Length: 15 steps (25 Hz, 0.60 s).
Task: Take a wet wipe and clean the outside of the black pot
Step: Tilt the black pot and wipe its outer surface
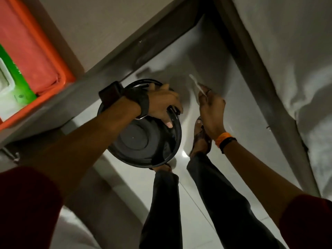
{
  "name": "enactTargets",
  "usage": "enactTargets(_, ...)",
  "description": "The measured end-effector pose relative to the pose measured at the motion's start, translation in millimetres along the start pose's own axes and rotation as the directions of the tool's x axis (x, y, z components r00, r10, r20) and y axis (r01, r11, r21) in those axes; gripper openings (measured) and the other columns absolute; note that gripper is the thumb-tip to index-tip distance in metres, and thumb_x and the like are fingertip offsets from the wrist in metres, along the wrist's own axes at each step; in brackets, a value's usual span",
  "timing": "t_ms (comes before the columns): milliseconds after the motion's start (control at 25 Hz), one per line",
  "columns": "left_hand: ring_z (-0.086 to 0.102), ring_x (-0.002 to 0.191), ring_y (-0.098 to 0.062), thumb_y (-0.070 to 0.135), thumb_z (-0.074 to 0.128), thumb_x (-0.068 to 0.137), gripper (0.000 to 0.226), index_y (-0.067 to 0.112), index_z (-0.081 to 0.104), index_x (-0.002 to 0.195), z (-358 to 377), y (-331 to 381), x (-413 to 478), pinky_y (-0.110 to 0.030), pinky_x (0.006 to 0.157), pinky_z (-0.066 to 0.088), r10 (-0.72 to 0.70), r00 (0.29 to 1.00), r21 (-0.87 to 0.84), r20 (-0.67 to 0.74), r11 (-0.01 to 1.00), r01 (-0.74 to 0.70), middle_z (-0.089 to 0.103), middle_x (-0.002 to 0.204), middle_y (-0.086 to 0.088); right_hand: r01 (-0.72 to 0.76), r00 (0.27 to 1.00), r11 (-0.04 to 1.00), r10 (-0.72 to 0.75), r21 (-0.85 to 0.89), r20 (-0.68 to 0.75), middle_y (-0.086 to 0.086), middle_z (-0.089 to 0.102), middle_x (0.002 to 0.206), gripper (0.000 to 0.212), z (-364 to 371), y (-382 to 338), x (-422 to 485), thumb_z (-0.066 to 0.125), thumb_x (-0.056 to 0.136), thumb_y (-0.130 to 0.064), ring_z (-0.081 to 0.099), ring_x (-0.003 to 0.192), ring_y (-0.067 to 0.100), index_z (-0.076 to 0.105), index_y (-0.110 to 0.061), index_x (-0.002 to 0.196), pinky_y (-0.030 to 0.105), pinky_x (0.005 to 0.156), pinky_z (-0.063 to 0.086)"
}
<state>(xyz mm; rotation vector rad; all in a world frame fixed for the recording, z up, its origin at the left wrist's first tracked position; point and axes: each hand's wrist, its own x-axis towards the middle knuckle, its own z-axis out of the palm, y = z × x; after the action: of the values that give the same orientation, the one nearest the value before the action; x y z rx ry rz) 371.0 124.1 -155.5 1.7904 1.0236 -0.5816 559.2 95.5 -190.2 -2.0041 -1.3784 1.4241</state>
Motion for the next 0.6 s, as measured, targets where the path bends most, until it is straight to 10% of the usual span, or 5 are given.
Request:
enactTargets(120, 0.042, 0.120, -0.022, 0.037, 0.083, 0.071, 0.042, 0.038, 0.067, 0.110, 25, -16, -54, -0.042, 0.099, 0.030, -0.035, 0.984, -0.182, -0.174, 0.983, 0.003, 0.051, 0.124, 0.011, 0.081, 0.985, 0.997, -0.079, -0.005, 0.152, -0.023, 0.069, 0.108, 0.038, 27, 9, -40, 0.045, 0.100, -0.011, 0.063, 0.088, -0.027, 0.064, -0.008, 0.133, -0.001, 0.076, 0.048)
enactTargets(280, 0.047, 0.108, -0.017, 0.027, 0.086, 0.066, 0.035, 0.030, 0.074, 0.098, 60, -44, -111, -0.054, 0.102, 0.035, -0.092, 0.965, -0.399, -0.244, 0.917, -0.013, 0.056, 0.115, 0.010, 0.101, 0.751, 0.988, -0.153, 0.117, 0.642, -0.017, 0.040, 0.158, 0.049, 84, 11, -114, 0.039, 0.105, -0.028, 0.032, 0.153, 0.007, 0.039, -0.028, 0.154, 0.022, 0.124, 0.026)
enactTargets(360, 0.050, 0.108, -0.016, 0.033, 0.082, 0.063, 0.033, 0.031, 0.074, 0.095, 77, -58, -128, -0.057, 0.103, 0.036, -0.125, 0.953, -0.457, -0.277, 0.889, -0.016, 0.057, 0.111, 0.012, 0.270, 0.664, 0.947, -0.316, 0.176, 0.678, -0.040, 0.014, 0.160, 0.048, 104, 11, -120, 0.029, 0.107, -0.047, 0.009, 0.154, -0.011, 0.018, -0.052, 0.154, 0.020, 0.126, 0.010)
enactTargets(440, 0.053, 0.109, -0.019, 0.029, 0.086, 0.061, 0.034, 0.029, 0.075, 0.094, 93, -72, -140, -0.053, 0.106, 0.038, -0.166, 0.933, -0.524, -0.318, 0.851, -0.027, 0.057, 0.106, 0.011, 0.449, 0.703, 0.893, -0.364, 0.015, 0.611, -0.024, 0.005, 0.167, 0.052, 119, 14, -83, 0.029, 0.109, -0.039, 0.000, 0.157, -0.001, 0.016, -0.035, 0.160, 0.030, 0.131, 0.001)
enactTargets(600, 0.056, 0.108, -0.018, 0.010, 0.087, 0.064, 0.035, 0.020, 0.076, 0.095, 113, -89, -152, -0.036, 0.107, 0.043, -0.199, 0.908, -0.605, -0.369, 0.793, -0.072, 0.057, 0.102, 0.006, 0.063, 0.929, 0.964, 0.039, -0.260, 0.367, 0.009, 0.000, 0.172, 0.054, 127, 12, -10, 0.027, 0.113, -0.025, -0.002, 0.161, 0.022, 0.011, -0.008, 0.161, 0.040, 0.131, 0.000)
